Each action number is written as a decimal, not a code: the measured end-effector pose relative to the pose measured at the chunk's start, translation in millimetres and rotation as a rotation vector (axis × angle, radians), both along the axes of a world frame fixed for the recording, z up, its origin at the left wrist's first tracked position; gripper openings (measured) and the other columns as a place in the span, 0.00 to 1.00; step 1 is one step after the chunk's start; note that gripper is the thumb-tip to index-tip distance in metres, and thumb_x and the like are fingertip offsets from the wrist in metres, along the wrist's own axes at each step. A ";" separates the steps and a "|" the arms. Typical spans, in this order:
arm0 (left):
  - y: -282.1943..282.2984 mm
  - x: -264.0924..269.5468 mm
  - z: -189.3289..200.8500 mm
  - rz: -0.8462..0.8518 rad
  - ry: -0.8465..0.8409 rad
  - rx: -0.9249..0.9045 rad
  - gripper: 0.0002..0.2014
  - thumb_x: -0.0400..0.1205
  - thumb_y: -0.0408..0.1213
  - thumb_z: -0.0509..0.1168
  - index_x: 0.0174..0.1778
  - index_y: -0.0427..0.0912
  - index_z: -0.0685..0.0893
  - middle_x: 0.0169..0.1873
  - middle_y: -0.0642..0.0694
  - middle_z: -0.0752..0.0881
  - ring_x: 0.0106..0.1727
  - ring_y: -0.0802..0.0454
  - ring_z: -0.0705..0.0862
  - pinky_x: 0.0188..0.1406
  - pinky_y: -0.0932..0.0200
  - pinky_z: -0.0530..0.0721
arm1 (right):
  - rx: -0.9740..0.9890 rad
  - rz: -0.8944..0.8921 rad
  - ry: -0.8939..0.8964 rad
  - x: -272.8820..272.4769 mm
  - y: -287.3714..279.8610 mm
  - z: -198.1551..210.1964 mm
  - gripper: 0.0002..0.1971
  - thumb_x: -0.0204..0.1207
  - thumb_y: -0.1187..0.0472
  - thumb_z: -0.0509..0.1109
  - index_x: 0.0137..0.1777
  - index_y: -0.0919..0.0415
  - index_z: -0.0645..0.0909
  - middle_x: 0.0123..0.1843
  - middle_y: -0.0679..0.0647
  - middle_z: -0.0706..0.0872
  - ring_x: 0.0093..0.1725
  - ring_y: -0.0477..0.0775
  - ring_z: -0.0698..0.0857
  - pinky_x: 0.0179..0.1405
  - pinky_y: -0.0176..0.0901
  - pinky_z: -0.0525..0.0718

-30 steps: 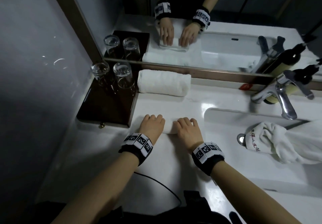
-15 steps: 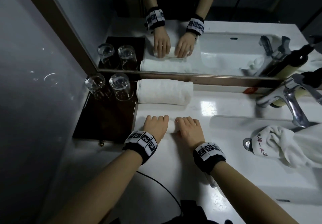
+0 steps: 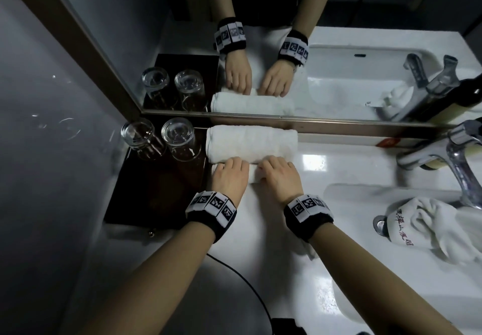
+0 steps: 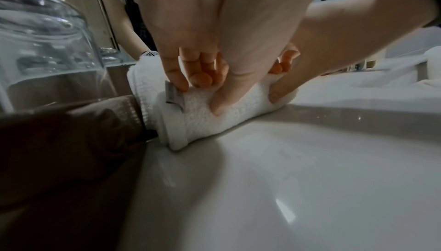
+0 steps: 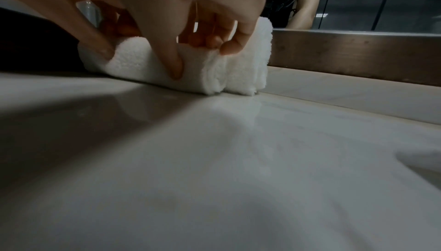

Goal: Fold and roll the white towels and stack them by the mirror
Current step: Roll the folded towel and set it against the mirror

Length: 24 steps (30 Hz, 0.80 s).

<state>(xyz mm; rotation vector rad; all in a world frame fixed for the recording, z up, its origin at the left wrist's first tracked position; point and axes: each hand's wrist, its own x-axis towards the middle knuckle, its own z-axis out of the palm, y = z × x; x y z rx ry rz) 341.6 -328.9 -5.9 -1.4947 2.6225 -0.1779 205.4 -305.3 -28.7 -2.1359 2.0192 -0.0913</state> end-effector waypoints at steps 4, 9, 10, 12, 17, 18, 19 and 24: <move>5.0 -0.7 2.2 0.017 0.022 -0.015 0.16 0.72 0.33 0.50 0.33 0.51 0.83 0.28 0.53 0.83 0.32 0.59 0.84 0.29 0.65 0.79 | 0.032 -0.026 -0.036 0.0 -4.5 -2.9 0.17 0.81 0.62 0.56 0.69 0.56 0.72 0.66 0.54 0.78 0.66 0.58 0.75 0.59 0.49 0.73; 18.8 0.4 -2.6 -0.025 0.047 -0.015 0.11 0.67 0.31 0.60 0.40 0.50 0.83 0.35 0.51 0.84 0.37 0.53 0.84 0.38 0.60 0.82 | -0.035 -0.019 -0.122 0.1 8.4 -2.2 0.16 0.77 0.67 0.62 0.65 0.61 0.76 0.61 0.60 0.80 0.60 0.63 0.78 0.47 0.53 0.78; 19.2 1.3 -3.7 -0.011 0.054 -0.010 0.12 0.68 0.31 0.62 0.44 0.48 0.82 0.38 0.49 0.83 0.40 0.50 0.83 0.44 0.58 0.82 | -0.039 0.002 -0.118 0.7 12.2 -1.9 0.15 0.75 0.69 0.63 0.62 0.64 0.77 0.59 0.62 0.80 0.57 0.65 0.79 0.42 0.54 0.79; 19.4 2.7 -9.3 0.034 0.051 0.079 0.15 0.73 0.29 0.59 0.56 0.42 0.76 0.50 0.43 0.80 0.52 0.44 0.80 0.57 0.52 0.76 | -0.036 0.024 -0.094 2.2 18.4 -2.4 0.14 0.74 0.70 0.63 0.60 0.67 0.78 0.55 0.64 0.81 0.54 0.66 0.79 0.40 0.55 0.79; 24.7 2.2 -13.0 0.054 0.052 0.128 0.19 0.75 0.29 0.58 0.62 0.40 0.68 0.59 0.41 0.75 0.61 0.43 0.74 0.67 0.49 0.67 | 0.011 0.006 0.001 8.0 29.0 -0.6 0.19 0.78 0.65 0.54 0.69 0.60 0.71 0.62 0.59 0.76 0.61 0.61 0.74 0.59 0.51 0.72; 27.5 2.8 -13.0 0.052 0.051 0.131 0.20 0.75 0.30 0.59 0.63 0.40 0.68 0.60 0.41 0.75 0.61 0.43 0.74 0.66 0.49 0.68 | 0.023 0.002 0.002 8.6 31.7 0.5 0.20 0.78 0.65 0.53 0.70 0.59 0.69 0.65 0.58 0.75 0.63 0.60 0.73 0.61 0.51 0.71; 31.4 4.1 -13.3 0.049 0.046 0.137 0.22 0.75 0.30 0.60 0.65 0.40 0.67 0.61 0.41 0.75 0.62 0.43 0.75 0.66 0.49 0.68 | 0.034 -0.001 0.000 9.2 34.6 1.8 0.20 0.79 0.64 0.53 0.71 0.58 0.67 0.67 0.57 0.74 0.65 0.59 0.72 0.64 0.51 0.71; 48.9 15.6 -14.8 0.043 0.046 0.235 0.29 0.77 0.34 0.60 0.75 0.43 0.63 0.75 0.41 0.65 0.73 0.40 0.67 0.73 0.44 0.66 | 0.046 -0.001 -0.098 9.9 60.4 11.1 0.24 0.79 0.64 0.54 0.75 0.49 0.66 0.74 0.50 0.72 0.74 0.53 0.68 0.73 0.53 0.66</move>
